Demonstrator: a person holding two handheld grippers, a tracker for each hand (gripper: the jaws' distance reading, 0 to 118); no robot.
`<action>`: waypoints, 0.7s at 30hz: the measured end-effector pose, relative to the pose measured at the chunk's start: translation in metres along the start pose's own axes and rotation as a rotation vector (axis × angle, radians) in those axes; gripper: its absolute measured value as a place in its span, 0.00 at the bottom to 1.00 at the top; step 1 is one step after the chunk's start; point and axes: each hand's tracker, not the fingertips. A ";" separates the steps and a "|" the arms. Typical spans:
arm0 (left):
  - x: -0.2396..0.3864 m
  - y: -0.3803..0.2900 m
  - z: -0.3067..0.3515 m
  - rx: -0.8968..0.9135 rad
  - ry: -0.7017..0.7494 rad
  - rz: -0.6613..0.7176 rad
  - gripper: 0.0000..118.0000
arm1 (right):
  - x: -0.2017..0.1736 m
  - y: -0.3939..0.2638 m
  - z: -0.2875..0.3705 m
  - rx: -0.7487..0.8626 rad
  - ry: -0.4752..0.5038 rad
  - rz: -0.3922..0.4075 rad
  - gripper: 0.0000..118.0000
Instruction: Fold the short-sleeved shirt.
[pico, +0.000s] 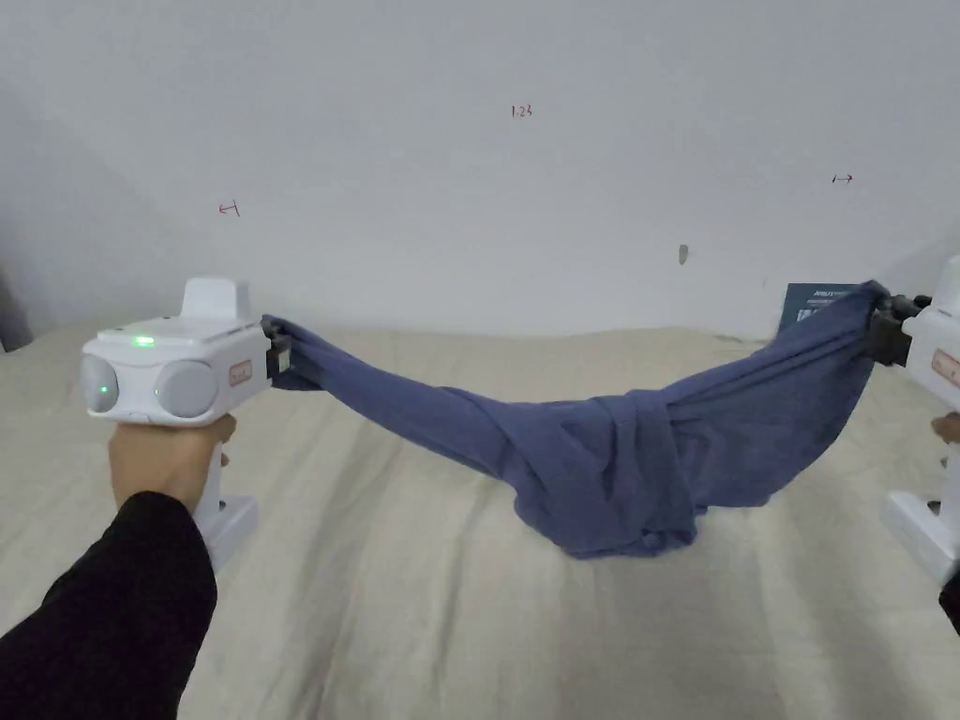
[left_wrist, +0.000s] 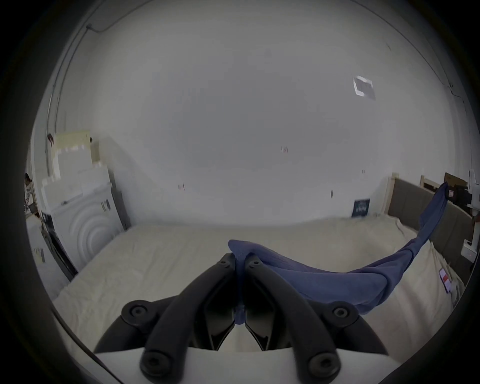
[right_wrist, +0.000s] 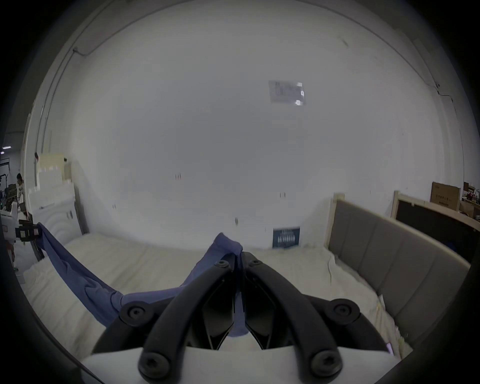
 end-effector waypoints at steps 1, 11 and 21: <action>-0.001 -0.016 0.000 -0.022 -0.005 0.016 0.02 | 0.001 -0.015 0.003 -0.017 0.009 -0.005 0.02; -0.014 -0.195 0.054 -0.294 0.005 0.080 0.02 | 0.006 -0.173 0.099 -0.256 0.027 -0.117 0.02; -0.018 -0.306 0.124 -0.484 -0.008 0.072 0.02 | 0.008 -0.280 0.197 -0.462 0.008 -0.166 0.02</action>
